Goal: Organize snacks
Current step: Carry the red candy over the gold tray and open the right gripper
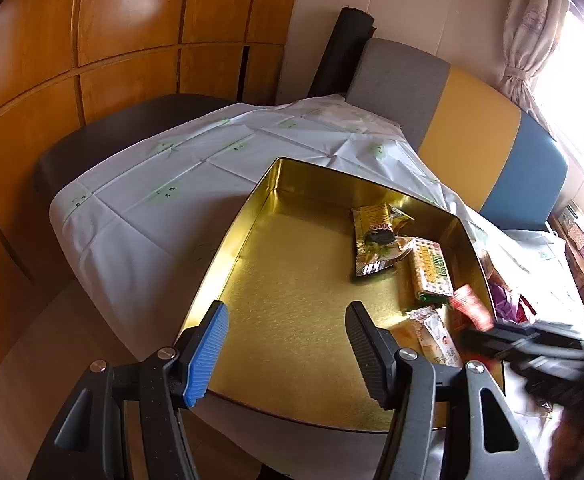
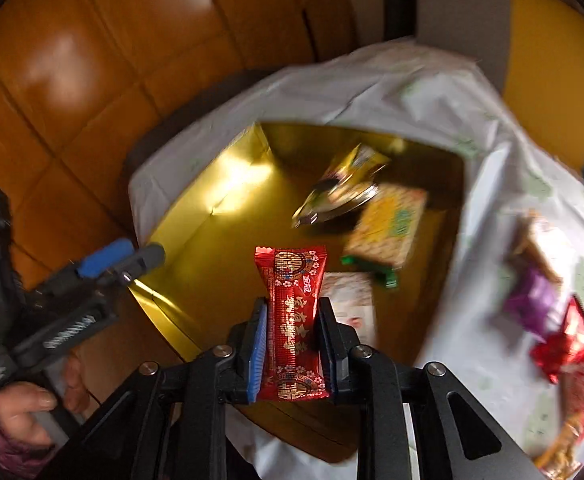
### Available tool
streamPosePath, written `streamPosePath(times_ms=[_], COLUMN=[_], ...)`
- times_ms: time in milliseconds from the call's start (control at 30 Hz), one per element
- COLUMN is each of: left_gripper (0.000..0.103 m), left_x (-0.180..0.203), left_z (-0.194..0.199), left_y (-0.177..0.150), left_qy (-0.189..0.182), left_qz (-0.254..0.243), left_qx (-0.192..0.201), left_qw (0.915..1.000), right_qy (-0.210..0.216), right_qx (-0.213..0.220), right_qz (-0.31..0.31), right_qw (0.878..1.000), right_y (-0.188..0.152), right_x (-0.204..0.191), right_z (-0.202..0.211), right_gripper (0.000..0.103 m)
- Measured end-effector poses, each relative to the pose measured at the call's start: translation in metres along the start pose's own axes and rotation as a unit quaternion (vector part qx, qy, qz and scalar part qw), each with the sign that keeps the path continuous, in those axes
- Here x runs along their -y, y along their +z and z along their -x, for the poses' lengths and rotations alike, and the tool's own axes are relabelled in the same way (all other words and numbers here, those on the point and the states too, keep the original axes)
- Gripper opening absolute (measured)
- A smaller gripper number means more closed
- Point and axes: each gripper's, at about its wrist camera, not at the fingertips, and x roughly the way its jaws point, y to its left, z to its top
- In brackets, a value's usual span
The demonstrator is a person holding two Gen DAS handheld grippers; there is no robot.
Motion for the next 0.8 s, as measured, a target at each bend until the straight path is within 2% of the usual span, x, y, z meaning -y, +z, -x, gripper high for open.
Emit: streamPosePath(times_ms=[133,267,633,800], left_gripper=[0.062,0.062,0.062,0.062], left_x=[-0.005,-0.004,0.012,0.019], left_z=[-0.002,-0.005,-0.004,-0.003], left_y=[0.0,-0.001,-0.006,-0.009], left_qy=[0.002,0.001,-0.008,-0.009], left_qz=[0.006,0.006,-0.017,-0.029], left_qx=[-0.004,-0.006,-0.01,-0.013], left_qw=[1.0,1.0,0.9998,0.9995], right_qy=[-0.006,-0.003,-0.006,-0.017], right_qx=[-0.036,-0.045,-0.021,0.014], right_qz=[0.023,0.014,-0.001,-0.007], right_qw=[0.999,0.999,1.0,1.0], right_y=[-0.007,-0.015,-0.023,-0.027], right_x=[-0.01,-0.007,-0.001,-0.002], right_z=[-0.026,-0.032,-0.013,0.0], right_gripper=[0.025,0.025,0.027,0.038])
